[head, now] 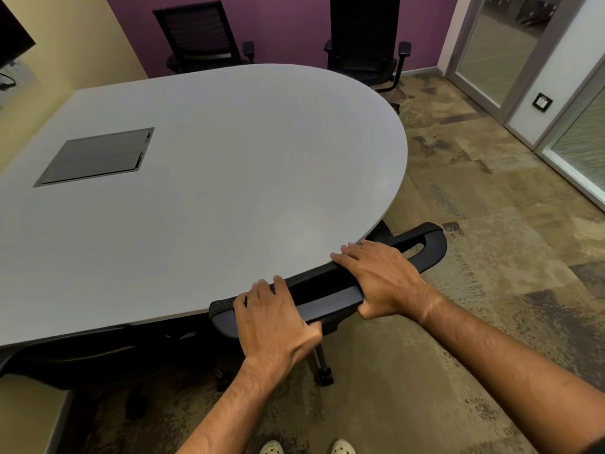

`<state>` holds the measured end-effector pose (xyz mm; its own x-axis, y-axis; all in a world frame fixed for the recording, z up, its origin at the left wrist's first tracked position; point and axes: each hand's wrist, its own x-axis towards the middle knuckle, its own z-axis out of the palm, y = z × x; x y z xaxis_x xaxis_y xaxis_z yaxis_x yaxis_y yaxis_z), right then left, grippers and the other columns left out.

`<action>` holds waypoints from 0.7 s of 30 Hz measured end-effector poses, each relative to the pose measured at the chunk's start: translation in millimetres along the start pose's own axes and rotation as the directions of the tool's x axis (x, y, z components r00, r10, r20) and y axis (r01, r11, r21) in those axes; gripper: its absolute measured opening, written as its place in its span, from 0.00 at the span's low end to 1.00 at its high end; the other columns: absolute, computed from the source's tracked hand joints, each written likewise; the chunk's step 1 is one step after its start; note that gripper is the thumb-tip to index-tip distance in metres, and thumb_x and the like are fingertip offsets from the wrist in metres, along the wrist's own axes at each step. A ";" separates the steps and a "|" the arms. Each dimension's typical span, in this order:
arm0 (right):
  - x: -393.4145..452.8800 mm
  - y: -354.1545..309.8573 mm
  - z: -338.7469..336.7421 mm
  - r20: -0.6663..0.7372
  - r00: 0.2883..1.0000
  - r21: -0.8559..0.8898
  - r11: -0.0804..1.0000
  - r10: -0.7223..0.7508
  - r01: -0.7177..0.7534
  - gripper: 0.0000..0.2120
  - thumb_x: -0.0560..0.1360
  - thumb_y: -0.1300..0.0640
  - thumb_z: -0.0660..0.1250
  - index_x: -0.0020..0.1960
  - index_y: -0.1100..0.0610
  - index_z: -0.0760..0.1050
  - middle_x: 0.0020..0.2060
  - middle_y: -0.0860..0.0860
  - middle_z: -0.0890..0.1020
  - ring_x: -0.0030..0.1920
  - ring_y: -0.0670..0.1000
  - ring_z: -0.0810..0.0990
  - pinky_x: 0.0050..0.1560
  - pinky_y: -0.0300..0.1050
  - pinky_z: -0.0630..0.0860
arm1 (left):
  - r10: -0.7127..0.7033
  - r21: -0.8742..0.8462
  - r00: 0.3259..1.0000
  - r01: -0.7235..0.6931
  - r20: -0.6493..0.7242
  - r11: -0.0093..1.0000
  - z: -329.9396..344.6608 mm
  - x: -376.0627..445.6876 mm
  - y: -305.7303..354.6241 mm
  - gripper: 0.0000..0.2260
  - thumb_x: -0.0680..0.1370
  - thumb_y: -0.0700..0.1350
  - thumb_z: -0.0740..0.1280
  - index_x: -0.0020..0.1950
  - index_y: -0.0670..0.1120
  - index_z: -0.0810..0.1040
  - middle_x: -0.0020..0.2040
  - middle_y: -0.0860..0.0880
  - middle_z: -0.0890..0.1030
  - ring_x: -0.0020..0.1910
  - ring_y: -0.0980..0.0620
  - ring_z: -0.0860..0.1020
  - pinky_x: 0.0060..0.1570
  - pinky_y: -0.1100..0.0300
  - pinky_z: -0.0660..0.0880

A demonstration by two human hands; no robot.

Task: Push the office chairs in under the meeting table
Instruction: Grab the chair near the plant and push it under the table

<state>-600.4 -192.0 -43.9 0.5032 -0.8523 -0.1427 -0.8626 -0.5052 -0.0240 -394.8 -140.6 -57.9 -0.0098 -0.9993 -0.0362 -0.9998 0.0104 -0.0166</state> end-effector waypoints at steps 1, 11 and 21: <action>0.0 0.4 0.4 -0.004 1.000 0.002 1.000 -0.001 0.001 0.45 0.62 0.39 0.68 0.75 0.56 0.63 0.67 0.57 0.75 0.67 0.57 0.73 0.72 0.53 0.62 | 0.001 0.009 1.000 -0.001 0.001 1.000 -0.5 0.0 0.6 0.42 0.66 0.71 0.54 0.71 0.45 0.66 0.60 0.45 0.75 0.60 0.45 0.72 0.62 0.48 0.67; -1.2 2.9 6.6 -0.032 0.999 -0.005 1.000 -0.003 0.003 0.46 0.61 0.40 0.69 0.75 0.55 0.62 0.66 0.56 0.75 0.64 0.57 0.74 0.70 0.54 0.66 | -0.001 0.019 1.000 0.001 -0.023 1.000 -2.1 -0.5 2.6 0.40 0.64 0.70 0.50 0.65 0.45 0.71 0.55 0.45 0.78 0.56 0.45 0.74 0.58 0.47 0.68; -5.7 4.4 9.2 -0.145 0.988 0.003 0.999 -0.049 0.050 0.48 0.62 0.39 0.67 0.76 0.59 0.59 0.68 0.60 0.73 0.69 0.59 0.71 0.73 0.54 0.60 | 0.046 -0.001 0.998 -0.046 -0.037 0.999 -1.8 0.9 1.2 0.45 0.64 0.75 0.54 0.70 0.45 0.67 0.62 0.44 0.76 0.62 0.44 0.74 0.62 0.46 0.68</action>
<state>-607.5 -188.1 -52.2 0.5468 -0.8372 0.0039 -0.8367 -0.5466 -0.0341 -396.1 -141.5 -56.2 -0.0559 -0.9984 -0.0001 -0.9983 0.0559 -0.0138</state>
